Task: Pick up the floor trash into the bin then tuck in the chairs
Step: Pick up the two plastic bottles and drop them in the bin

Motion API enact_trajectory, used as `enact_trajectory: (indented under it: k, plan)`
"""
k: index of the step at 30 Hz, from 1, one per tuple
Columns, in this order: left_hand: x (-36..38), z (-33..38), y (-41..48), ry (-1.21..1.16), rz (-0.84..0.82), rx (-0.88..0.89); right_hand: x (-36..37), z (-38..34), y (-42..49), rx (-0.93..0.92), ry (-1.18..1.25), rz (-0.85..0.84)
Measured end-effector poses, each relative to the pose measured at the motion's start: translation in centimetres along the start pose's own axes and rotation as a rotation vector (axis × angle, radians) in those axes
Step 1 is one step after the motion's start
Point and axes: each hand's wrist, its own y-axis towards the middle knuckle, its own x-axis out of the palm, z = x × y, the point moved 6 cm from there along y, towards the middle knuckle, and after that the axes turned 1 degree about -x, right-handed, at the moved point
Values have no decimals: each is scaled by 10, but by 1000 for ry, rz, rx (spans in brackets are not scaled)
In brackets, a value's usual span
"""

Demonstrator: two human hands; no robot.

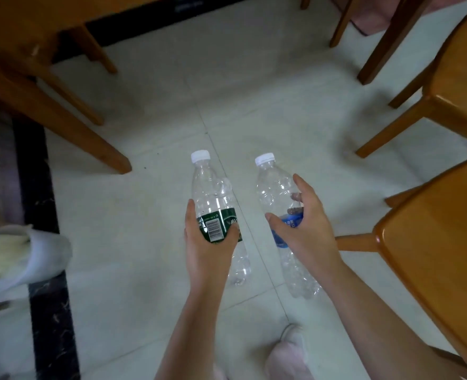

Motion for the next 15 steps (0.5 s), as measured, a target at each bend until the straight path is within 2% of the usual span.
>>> enact_trajectory:
  k: [8,15]
  plan:
    - [-88,55,-40,-140,169,-18,12,-107,-28,-121,-84,-148]
    - [-176,54,-57,-220,329,-61,78,-174,-53,-233,-152,-278]
